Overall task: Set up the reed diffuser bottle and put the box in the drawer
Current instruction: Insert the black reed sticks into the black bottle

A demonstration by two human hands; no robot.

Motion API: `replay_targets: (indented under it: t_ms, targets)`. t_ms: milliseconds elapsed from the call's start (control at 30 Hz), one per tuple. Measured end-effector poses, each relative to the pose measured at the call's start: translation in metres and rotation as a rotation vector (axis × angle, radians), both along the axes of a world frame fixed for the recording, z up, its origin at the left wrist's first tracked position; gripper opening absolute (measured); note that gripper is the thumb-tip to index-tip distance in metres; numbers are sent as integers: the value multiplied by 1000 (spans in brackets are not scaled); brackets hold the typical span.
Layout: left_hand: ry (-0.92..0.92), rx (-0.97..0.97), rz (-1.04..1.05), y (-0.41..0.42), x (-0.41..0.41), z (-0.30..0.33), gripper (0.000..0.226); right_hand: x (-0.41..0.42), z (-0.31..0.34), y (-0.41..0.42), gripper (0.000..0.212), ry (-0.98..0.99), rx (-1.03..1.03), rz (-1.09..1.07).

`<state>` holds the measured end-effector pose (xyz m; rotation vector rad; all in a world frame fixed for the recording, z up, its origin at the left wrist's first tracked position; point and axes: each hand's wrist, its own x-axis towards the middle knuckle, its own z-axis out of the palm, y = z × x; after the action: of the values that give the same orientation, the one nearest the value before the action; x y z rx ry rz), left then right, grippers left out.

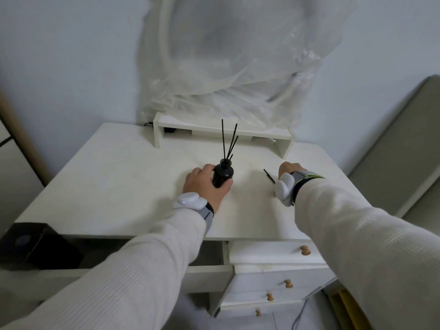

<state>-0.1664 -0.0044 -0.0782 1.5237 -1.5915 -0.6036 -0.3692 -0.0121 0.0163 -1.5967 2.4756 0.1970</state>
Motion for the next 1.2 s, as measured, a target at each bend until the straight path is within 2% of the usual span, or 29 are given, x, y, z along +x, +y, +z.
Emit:
replay_targets:
  t_ms: [100,167,267,333,433,500,567,733,1200]
  targets:
    - [-6,6,-15,-1,-1,2,41,-1,-4,0,6,-6,28,-4]
    - [-12,5,-15,-1,0,2,42,-1,-5,-2,18,-23,21,-9]
    - [-5,9,-16,0,0,2,43,5,14,-4,35,-104,-98,5]
    - [-16,8,-16,0,-1,3,44,10,33,-7,27,-311,-223,22]
    - [-29,14,-9,0,-1,3,45,24,55,-1,23,-785,-419,21]
    - [-30,17,-6,-1,-1,4,45,33,63,5,24,-944,-504,65]
    - [-37,27,-13,-1,-1,3,46,41,67,10,20,-1015,-546,128]
    - [-48,24,-15,-2,-1,3,47,53,61,11,18,-882,-525,191]
    - [-48,1,-12,-2,-2,1,45,64,38,1,9,-698,-594,217]
